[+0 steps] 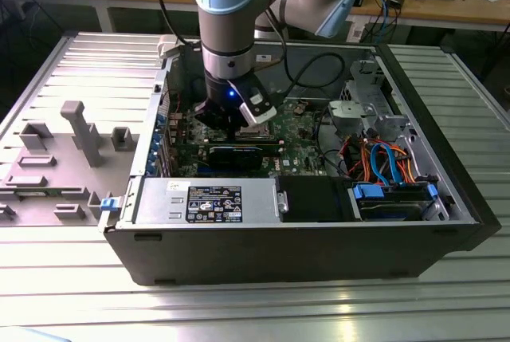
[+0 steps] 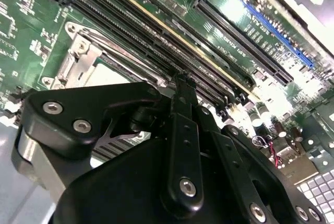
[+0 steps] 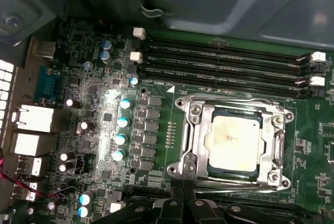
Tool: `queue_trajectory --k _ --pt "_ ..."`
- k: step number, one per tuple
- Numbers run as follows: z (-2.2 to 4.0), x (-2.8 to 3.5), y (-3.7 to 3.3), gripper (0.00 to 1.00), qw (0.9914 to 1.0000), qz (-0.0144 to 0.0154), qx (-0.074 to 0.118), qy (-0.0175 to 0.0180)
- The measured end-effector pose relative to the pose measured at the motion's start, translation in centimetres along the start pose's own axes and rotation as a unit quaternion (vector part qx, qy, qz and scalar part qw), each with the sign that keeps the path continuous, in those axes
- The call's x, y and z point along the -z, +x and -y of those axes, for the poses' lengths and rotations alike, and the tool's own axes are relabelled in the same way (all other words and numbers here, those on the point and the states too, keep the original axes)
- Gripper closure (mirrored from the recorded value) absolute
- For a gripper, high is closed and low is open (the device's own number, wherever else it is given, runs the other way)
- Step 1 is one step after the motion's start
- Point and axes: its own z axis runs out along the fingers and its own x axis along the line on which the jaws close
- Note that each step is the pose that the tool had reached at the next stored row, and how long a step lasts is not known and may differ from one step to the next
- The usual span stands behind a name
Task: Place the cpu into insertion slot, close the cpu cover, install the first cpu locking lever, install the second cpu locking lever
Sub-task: 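Install the second cpu locking lever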
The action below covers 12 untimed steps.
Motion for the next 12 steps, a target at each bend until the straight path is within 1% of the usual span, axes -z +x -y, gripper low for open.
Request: queue_trajectory --k 1,3,4,6,8,10,12 --pt "-0.01 0.00 0.08 0.89 1.00000 0.0003 0.000 -0.0027" --pt "-0.01 -0.14 0.21 0.89 0.99992 0.0016 0.001 -0.0129" --pt "-0.01 -0.21 0.22 0.89 0.99989 0.0018 0.001 -0.0149" --pt "0.01 -0.38 0.23 0.89 0.99983 0.0022 0.001 -0.0184" --pt "0.02 -0.48 0.23 0.89 0.99980 0.0024 0.001 -0.0196" --pt "0.04 -0.69 0.23 0.89 0.99975 0.0029 0.001 -0.0219" --pt "0.05 -0.74 0.24 0.89 0.99973 0.0028 0.001 -0.0229"
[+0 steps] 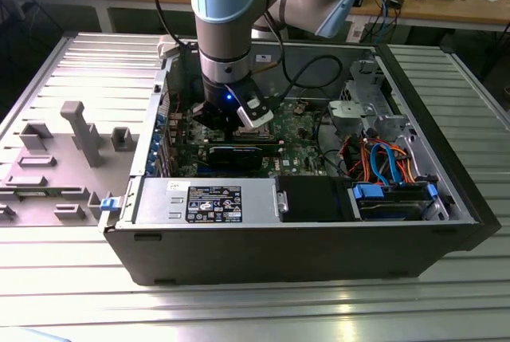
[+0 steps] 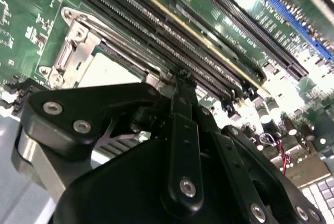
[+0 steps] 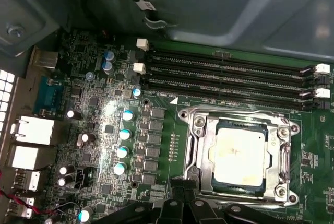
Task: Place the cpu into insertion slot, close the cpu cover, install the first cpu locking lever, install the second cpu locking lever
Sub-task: 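Install the second cpu locking lever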
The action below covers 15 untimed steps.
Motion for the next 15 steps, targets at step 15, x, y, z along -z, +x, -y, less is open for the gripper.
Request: queue_trajectory --k 15 --pt "-1.01 1.65 -2.16 0.89 0.99986 -0.0094 -0.001 0.0136"
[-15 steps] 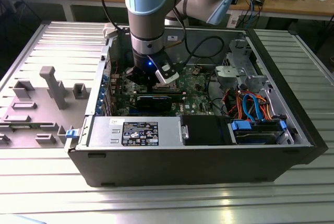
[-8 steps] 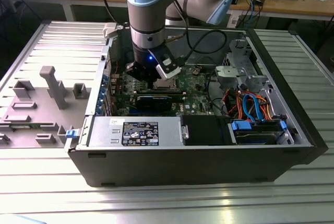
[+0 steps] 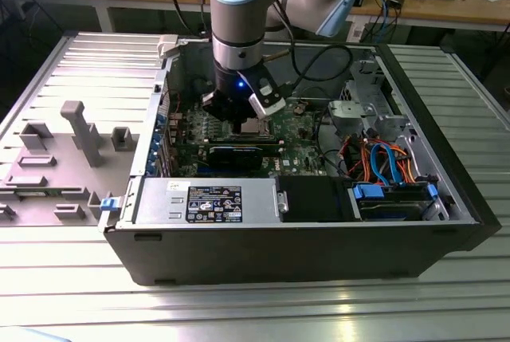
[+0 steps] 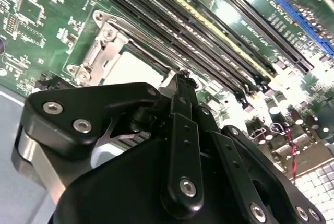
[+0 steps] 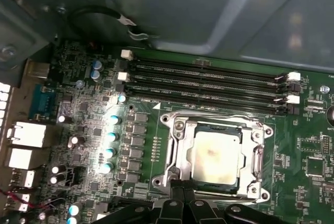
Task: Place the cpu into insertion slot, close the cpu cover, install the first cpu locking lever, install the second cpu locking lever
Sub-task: 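Install the second cpu locking lever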
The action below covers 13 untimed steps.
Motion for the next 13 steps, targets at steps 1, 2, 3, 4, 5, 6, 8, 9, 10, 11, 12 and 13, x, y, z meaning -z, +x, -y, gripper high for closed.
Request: queue_trajectory --k 1,2,3,4,5,6,8,9,10,11,12,13 --pt "-0.06 -0.01 -0.22 0.89 1.00000 -0.0016 0.000 0.0014" --pt "-0.11 -0.03 -0.44 0.89 0.99999 -0.0031 0.000 0.0021" --pt "-0.23 -0.07 -0.80 0.89 0.99998 -0.0052 0.000 0.0024" --pt "-0.40 -0.10 -1.22 0.89 0.99997 -0.0074 -0.001 0.0025" --pt "-0.52 -0.13 -1.45 0.89 0.99996 -0.0086 -0.001 0.0026" --pt "-0.67 -0.15 -1.70 0.89 0.99995 -0.0097 -0.001 0.0026" --pt "-0.97 -0.20 -2.10 0.89 0.99993 -0.0114 -0.001 0.0027" --pt "-1.15 -0.23 -2.27 0.89 0.99992 -0.0120 -0.001 0.0028" --pt "-1.36 -0.25 -2.43 0.89 0.99992 -0.0124 -0.001 0.0033" --pt "-1.70 -0.30 -2.68 0.89 0.99990 -0.0131 -0.001 0.0047" --pt "-1.91 -0.32 -2.82 0.89 0.99988 -0.0137 -0.001 0.0069" --pt "-2.11 -0.35 -2.91 0.89 0.99986 -0.0141 -0.001 0.0094"
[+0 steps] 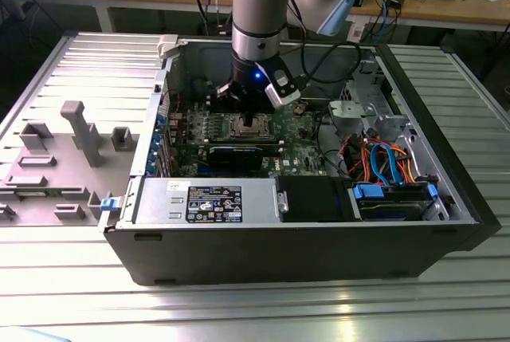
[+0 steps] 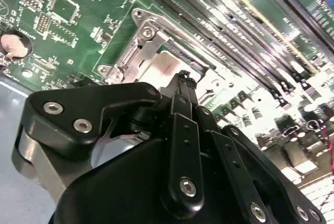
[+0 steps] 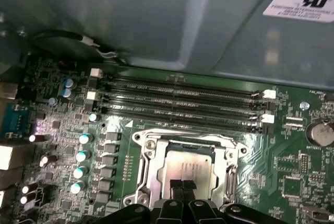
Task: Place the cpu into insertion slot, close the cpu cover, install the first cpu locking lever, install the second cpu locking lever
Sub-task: 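Install the second cpu locking lever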
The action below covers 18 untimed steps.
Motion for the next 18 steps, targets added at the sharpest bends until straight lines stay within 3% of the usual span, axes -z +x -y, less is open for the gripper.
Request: queue_trajectory --k 3,5,8,11,12,18 --pt "-0.58 -0.05 -0.22 0.89 0.99990 -0.0019 0.000 0.0137" --pt "-0.92 -0.04 -0.42 0.89 0.99965 -0.0037 0.000 0.0261" --pt "-1.14 0.06 -0.51 0.89 0.99914 -0.0059 0.000 0.0411" --pt "-1.29 0.37 -0.53 0.89 0.99859 -0.0074 -0.001 0.0525" --pt "-1.31 0.46 -0.53 0.89 0.99850 -0.0076 -0.001 0.0541" --pt "-1.32 0.47 -0.53 0.89 0.99850 -0.0076 -0.001 0.0541"
